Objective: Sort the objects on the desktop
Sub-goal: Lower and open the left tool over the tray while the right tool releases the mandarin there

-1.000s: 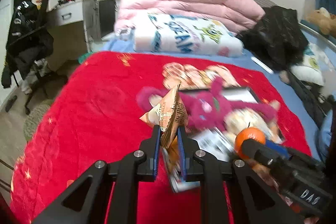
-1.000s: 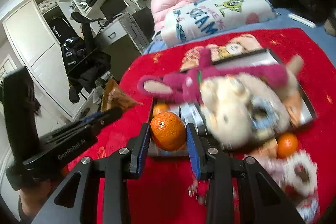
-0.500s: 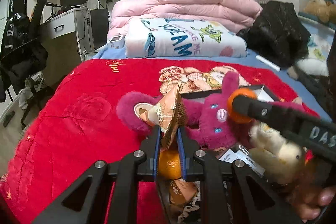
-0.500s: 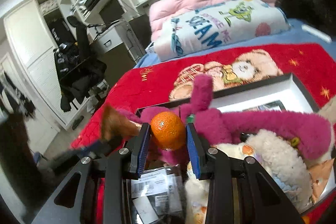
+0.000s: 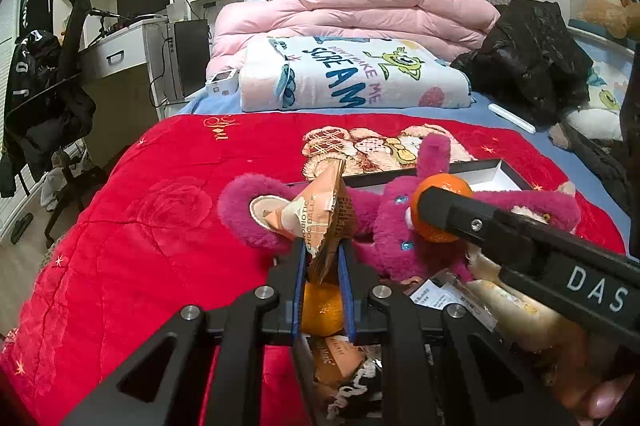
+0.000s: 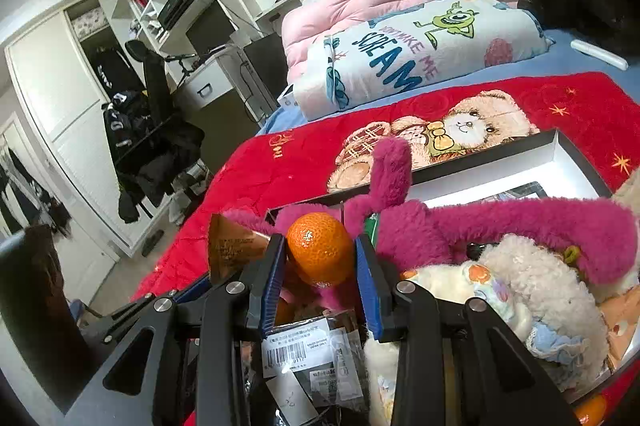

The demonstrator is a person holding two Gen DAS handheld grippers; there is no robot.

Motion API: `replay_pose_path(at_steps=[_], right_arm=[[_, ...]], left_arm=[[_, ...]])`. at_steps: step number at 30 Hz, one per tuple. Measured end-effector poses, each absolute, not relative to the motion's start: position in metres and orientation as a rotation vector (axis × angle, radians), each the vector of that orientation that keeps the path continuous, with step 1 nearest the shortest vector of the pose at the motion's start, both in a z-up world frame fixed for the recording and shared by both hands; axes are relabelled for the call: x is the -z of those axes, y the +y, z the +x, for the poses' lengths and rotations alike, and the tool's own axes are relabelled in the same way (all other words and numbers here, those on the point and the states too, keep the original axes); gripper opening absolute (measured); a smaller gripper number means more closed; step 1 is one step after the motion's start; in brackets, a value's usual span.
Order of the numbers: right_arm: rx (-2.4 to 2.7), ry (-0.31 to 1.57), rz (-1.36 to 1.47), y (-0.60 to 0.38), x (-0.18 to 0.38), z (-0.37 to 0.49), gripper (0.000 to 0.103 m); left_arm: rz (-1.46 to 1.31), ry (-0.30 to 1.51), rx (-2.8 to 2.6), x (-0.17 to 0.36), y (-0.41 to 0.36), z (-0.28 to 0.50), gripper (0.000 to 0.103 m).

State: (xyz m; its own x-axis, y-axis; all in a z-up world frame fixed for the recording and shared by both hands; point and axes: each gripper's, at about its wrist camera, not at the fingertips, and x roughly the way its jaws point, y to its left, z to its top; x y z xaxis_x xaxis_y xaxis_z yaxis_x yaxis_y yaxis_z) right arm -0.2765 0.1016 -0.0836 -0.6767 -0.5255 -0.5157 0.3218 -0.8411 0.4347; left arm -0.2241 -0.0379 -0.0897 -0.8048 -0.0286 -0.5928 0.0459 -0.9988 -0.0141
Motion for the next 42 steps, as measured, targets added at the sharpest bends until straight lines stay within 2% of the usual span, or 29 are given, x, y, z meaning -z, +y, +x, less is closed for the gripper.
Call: replay_pose_path(at_steps=[23,29,33,35,36,39,41,42], right_arm=[[2.473,-0.386,0.89,0.09,0.084,-0.274,0.034],[2.493,-0.342,0.89,0.085,0.084,-0.273,0.034],[2.5,-0.348,0.885,0.086,0.084,-0.272,0.034],[2.516,-0.374,0.877,0.088,0.083,-0.272,0.036],[2.519,-0.389,0.868,0.09,0.083,-0.271,0.037],[2.512,-0.407,0.838,0.093,0.078,-0.269,0.049],[2.52,-0.414,0.828,0.095,0.077,-0.268,0.057],[2.52,-0.418,0.827,0.095,0.077,-0.268,0.068]], left_arm=[[0.977,-0.005,2.955,0.089,-0.026,-0.222,0.016],[0.954,-0.097,2.916,0.09,-0.018,-0.221,0.016],[0.965,0.005,2.955,0.089,-0.023,-0.222,0.017],[0.959,-0.009,2.943,0.089,-0.022,-0.223,0.025],[0.952,-0.033,2.943,0.089,-0.021,-0.222,0.034],[0.926,-0.074,2.916,0.087,-0.019,-0.221,0.048],[0.915,-0.049,2.909,0.085,-0.023,-0.22,0.065],[0.907,-0.031,2.906,0.083,-0.026,-0.22,0.087]])
